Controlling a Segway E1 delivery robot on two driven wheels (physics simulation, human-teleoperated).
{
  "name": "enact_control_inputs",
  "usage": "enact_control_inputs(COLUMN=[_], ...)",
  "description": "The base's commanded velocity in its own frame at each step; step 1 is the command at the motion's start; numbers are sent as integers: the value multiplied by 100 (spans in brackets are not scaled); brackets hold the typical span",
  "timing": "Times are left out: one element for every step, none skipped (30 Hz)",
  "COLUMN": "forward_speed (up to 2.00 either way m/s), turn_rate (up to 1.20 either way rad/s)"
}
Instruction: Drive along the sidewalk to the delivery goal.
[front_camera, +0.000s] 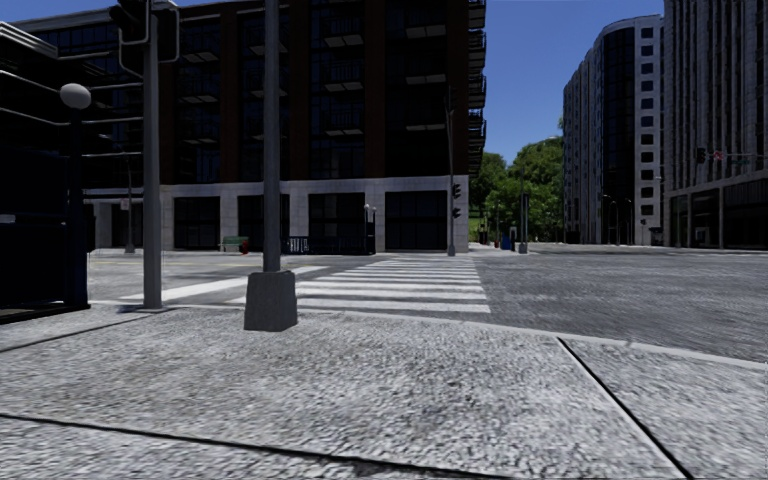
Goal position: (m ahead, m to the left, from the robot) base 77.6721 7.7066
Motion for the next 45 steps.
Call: enact_control_inputs(forward_speed=[200,200,200,200,200,200,200,200,200,200,200,200,200,200,200,200,200,200,200,200,200,200,200,200,200,200,200,200,200,200,200,200,200,200,200,200,200,200,200,200,200,200,200,200,200], turn_rate=[0,0,0,0,0,0,0,0,0,-4,-18,-24,-24,-25,-26,-27,-27,-27,-28,-29,-31,-31,-31,-31,-32,-32,-32,-32,-32,-32,-32,-32,-32,-32,-32,-32,-14,-14,-1,0,0,0,0,0,0])
